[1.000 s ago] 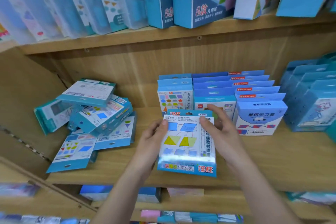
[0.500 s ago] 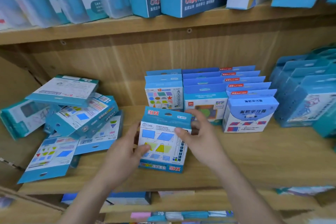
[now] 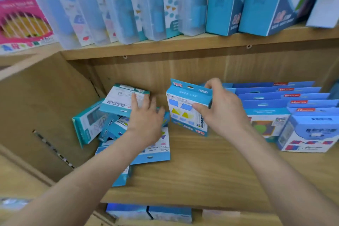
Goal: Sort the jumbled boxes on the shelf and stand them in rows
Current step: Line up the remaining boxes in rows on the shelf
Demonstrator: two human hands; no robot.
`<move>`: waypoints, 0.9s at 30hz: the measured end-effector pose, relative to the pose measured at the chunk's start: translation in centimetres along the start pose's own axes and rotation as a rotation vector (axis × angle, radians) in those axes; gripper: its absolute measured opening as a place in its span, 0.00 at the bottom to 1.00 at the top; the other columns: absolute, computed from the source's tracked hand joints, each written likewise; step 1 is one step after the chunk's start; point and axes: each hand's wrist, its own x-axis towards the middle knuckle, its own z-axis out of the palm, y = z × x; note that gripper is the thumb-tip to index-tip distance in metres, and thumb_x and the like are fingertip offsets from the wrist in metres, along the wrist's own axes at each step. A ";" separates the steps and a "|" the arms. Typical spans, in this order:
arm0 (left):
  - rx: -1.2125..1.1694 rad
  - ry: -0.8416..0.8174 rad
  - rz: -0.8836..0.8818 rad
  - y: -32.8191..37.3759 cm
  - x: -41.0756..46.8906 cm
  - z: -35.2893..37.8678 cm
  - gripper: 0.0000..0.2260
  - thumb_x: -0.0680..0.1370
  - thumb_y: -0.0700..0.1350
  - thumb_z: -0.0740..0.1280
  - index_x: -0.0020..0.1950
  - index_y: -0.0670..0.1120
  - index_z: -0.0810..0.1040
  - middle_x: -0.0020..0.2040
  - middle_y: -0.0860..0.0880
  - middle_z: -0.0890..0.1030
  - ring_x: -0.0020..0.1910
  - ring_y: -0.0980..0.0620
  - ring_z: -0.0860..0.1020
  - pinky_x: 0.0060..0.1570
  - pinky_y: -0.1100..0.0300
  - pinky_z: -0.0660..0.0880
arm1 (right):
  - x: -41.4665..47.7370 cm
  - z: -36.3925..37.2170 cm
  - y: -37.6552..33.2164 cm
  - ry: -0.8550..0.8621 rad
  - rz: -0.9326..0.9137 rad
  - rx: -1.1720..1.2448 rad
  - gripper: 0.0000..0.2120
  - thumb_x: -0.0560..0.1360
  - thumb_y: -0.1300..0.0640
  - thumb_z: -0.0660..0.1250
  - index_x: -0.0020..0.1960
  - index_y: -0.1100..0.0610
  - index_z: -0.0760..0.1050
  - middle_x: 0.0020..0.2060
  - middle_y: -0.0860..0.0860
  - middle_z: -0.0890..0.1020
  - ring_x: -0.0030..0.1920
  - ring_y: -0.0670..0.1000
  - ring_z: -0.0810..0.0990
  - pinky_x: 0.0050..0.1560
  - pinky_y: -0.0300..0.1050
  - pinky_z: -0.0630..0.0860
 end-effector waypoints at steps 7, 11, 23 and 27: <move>-0.044 0.042 0.046 -2.0 -1.9 1.1 0.35 0.75 0.59 0.61 0.76 0.44 0.51 0.73 0.41 0.63 0.75 0.37 0.50 0.67 0.30 0.49 | 5.0 4.2 -1.5 -0.080 -0.014 -0.105 0.19 0.73 0.54 0.71 0.50 0.54 0.59 0.46 0.54 0.74 0.46 0.58 0.76 0.39 0.47 0.66; -0.060 0.047 0.089 -3.0 -2.6 1.2 0.35 0.75 0.58 0.62 0.75 0.42 0.56 0.72 0.41 0.65 0.75 0.38 0.51 0.68 0.31 0.49 | 6.7 6.1 -1.1 -0.161 0.008 -0.127 0.18 0.73 0.56 0.70 0.51 0.55 0.61 0.44 0.55 0.75 0.44 0.58 0.75 0.40 0.48 0.69; -0.108 0.102 0.126 -4.7 -3.3 0.2 0.31 0.77 0.61 0.56 0.74 0.44 0.60 0.71 0.44 0.69 0.75 0.43 0.56 0.72 0.42 0.50 | 8.0 9.3 1.9 0.021 -0.128 -0.683 0.31 0.68 0.59 0.74 0.65 0.46 0.64 0.55 0.55 0.72 0.57 0.57 0.69 0.53 0.54 0.63; -0.221 0.183 0.076 -5.3 -3.8 -0.5 0.26 0.76 0.58 0.58 0.72 0.48 0.66 0.70 0.45 0.71 0.74 0.51 0.61 0.73 0.47 0.49 | 7.3 8.1 0.7 0.093 -0.054 -0.554 0.28 0.70 0.54 0.73 0.65 0.47 0.63 0.57 0.55 0.69 0.58 0.56 0.65 0.53 0.54 0.62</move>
